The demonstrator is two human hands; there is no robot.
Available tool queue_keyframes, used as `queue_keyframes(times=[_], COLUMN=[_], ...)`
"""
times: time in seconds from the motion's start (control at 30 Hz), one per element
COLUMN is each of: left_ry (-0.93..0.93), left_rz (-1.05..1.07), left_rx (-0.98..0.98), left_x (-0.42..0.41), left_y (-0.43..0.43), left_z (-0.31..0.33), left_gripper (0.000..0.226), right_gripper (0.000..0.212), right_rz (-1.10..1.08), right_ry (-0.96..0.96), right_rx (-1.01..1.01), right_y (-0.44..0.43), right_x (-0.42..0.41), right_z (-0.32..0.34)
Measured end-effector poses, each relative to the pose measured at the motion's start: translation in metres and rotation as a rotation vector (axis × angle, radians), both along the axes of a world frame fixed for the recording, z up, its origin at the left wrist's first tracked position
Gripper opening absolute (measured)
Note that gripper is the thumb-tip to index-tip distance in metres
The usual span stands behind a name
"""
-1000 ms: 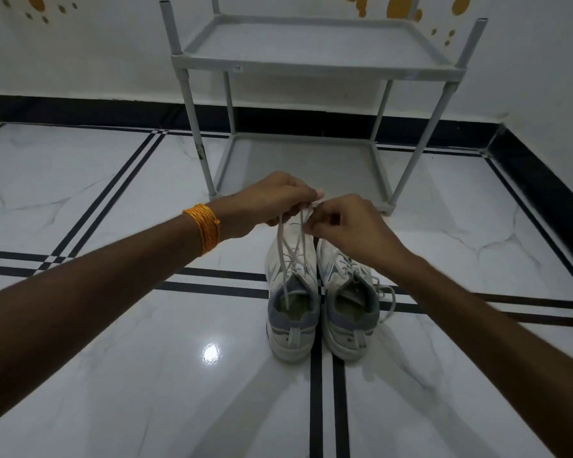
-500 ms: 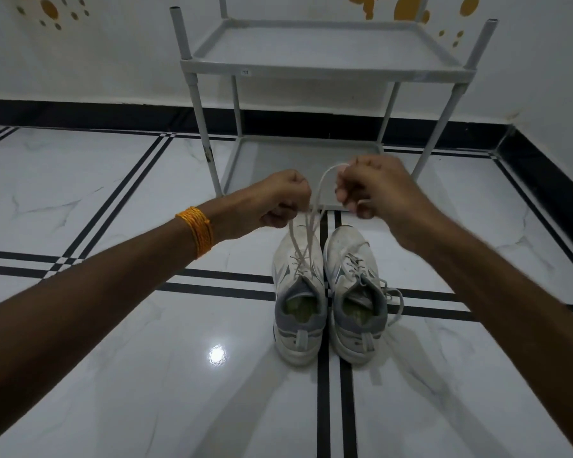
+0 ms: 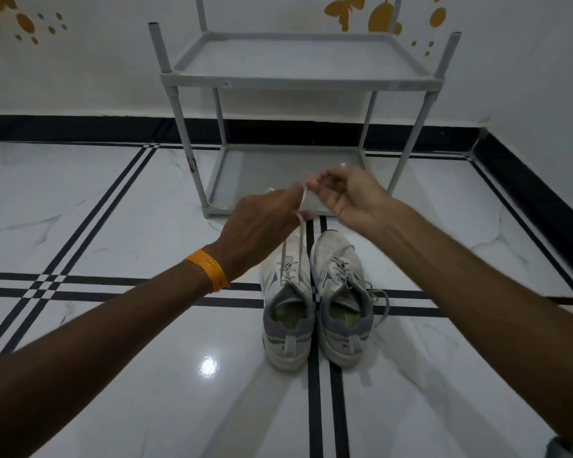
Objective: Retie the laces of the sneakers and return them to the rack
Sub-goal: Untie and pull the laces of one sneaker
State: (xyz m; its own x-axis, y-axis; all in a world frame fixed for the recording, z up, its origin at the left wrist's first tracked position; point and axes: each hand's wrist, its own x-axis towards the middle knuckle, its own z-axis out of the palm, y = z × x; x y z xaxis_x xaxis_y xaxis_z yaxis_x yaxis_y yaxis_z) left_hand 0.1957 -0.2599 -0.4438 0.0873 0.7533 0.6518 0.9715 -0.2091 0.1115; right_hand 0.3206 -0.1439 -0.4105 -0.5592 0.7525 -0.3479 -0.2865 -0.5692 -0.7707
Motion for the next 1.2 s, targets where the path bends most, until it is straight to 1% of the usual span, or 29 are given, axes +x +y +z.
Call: queue_keyframes(times=[0.03, 0.07, 0.1, 0.13, 0.17, 0.2, 0.23, 0.27, 0.33, 0.37, 0.4, 0.47, 0.53, 0.6, 0.63, 0.67, 0.7, 0.73, 0.77, 0.8, 0.83, 0.87, 0.9, 1.0, 1.03, 1.07, 1.13, 1.2], left_ry=[0.038, -0.011, -0.156, -0.403, -0.699, -0.958, -1.139, -1.281, -1.547, -1.655, -1.726, -1.769, -1.761, -1.695, -1.597, -1.448, -1.255, -1.032, -0.825, -0.670, -0.568, -0.503, -0.445, -0.240, -0.167, -0.106, -0.058, -0.135], left_rz=[-0.008, 0.017, 0.071, 0.122, 0.143, 0.138, 0.118, 0.089, 0.025, 0.010, -0.001, -0.012, -0.013, 0.038, 0.103, 0.196, 0.304, 0.408, 0.482, 0.537, 0.582, 0.617, 0.646, 0.671, 0.662, 0.658, 0.626, 0.463], left_rx=[0.008, -0.038, -0.146, -0.330, -0.561, -0.785, -0.949, -1.030, -1.054, -1.025, -0.985, -0.913, -0.865, -0.822, -0.780, -0.711, -0.616, -0.509, -0.437, -0.419, -0.441, -0.481, -0.526, -0.692, -0.746, -0.787, -0.777, -0.675], left_x=[0.001, 0.003, 0.006, 0.008, 0.008, 0.007, 0.004, 0.000, -0.005, -0.007, -0.007, -0.006, -0.005, -0.007, -0.010, -0.016, -0.024, -0.035, -0.049, -0.063, -0.075, -0.086, -0.094, -0.101, -0.099, -0.095, -0.082, -0.061], left_y=[-0.002, -0.004, -0.003, -0.001, 0.002, 0.004, 0.007, 0.009, 0.013, 0.014, 0.015, 0.015, 0.016, 0.015, 0.012, 0.009, 0.003, -0.004, -0.012, -0.021, -0.031, -0.040, -0.048, -0.062, -0.064, -0.063, -0.056, -0.045], left_z=[-0.001, -0.001, 0.003, 0.009, 0.015, 0.021, 0.026, 0.029, 0.031, 0.031, 0.031, 0.030, 0.029, 0.026, 0.024, 0.019, 0.012, 0.002, -0.011, -0.026, -0.042, -0.057, -0.071, -0.100, -0.106, -0.110, -0.112, -0.111], left_gripper=[0.020, 0.018, 0.019, 0.021, 0.022, 0.023, 0.023, 0.023, 0.025, 0.027, 0.027, 0.026, 0.025, 0.020, 0.016, 0.010, 0.002, 0.006, 0.013, 0.017, 0.019, 0.020, 0.019, 0.010, 0.012, 0.019, 0.034, 0.035], right_gripper=[0.013, 0.010, 0.006, 0.008, 0.016, 0.022, 0.022, 0.020, 0.021, 0.025, 0.028, 0.030, 0.030, 0.018, 0.014, 0.014, 0.013, 0.012, 0.010, 0.008, 0.007, 0.007, 0.006, 0.009, 0.010, 0.009, 0.003, 0.011], right_rz=[0.026, 0.070, 0.123, 0.171, 0.202, 0.208, 0.182, 0.137, 0.092, 0.130, 0.201, 0.342, 0.389, 0.313, 0.253, 0.184, 0.106, 0.036, -0.001, 0.009, 0.047, 0.101, 0.170, 0.363, 0.418, 0.440, 0.388, 0.283], right_ry=[-0.032, -0.063, -0.102, -0.147, -0.214, -0.289, -0.371, -0.421, -0.406, -0.380, -0.375, -0.406, -0.423, -0.411, -0.421, -0.483, -0.623, -0.834, -1.088, -1.331, -1.512, -1.623, -1.680, -1.738, -1.750, -1.745, -1.705, -1.607], right_rx=[-0.056, -0.099, -0.126, -0.137, -0.103, -0.017, 0.111, 0.250, 0.462, 0.530, 0.581, 0.634, 0.646, 0.617, 0.607, 0.649, 0.765, 0.941, 1.103, 1.206, 1.251, 1.255, 1.250, 1.285, 1.283, 1.287, 1.333, 1.496], right_y=[0.000, -0.003, -0.006, -0.009, -0.011, -0.013, -0.016, -0.019, -0.031, -0.038, -0.045, -0.053, -0.053, -0.046, -0.040, -0.033, -0.024, -0.013, -0.001, 0.009, 0.016, 0.021, 0.023, 0.016, 0.011, 0.007, 0.000, -0.010], right_x=[0.000, 0.000, 0.003, 0.006, 0.009, 0.013, 0.016, 0.019, 0.024, 0.027, 0.029, 0.030, 0.030, 0.031, 0.033, 0.037, 0.044, 0.053, 0.065, 0.076, 0.087, 0.095, 0.100, 0.103, 0.101, 0.099, 0.092, 0.077], right_z=[-0.012, -0.022, -0.029, -0.035, -0.039, -0.041, -0.041, -0.038, -0.025, -0.017, -0.010, -0.003, -0.005, -0.010, -0.013, -0.016, -0.022, -0.031, -0.042, -0.053, -0.065, -0.078, -0.089, -0.116, -0.120, -0.122, -0.117, -0.109])
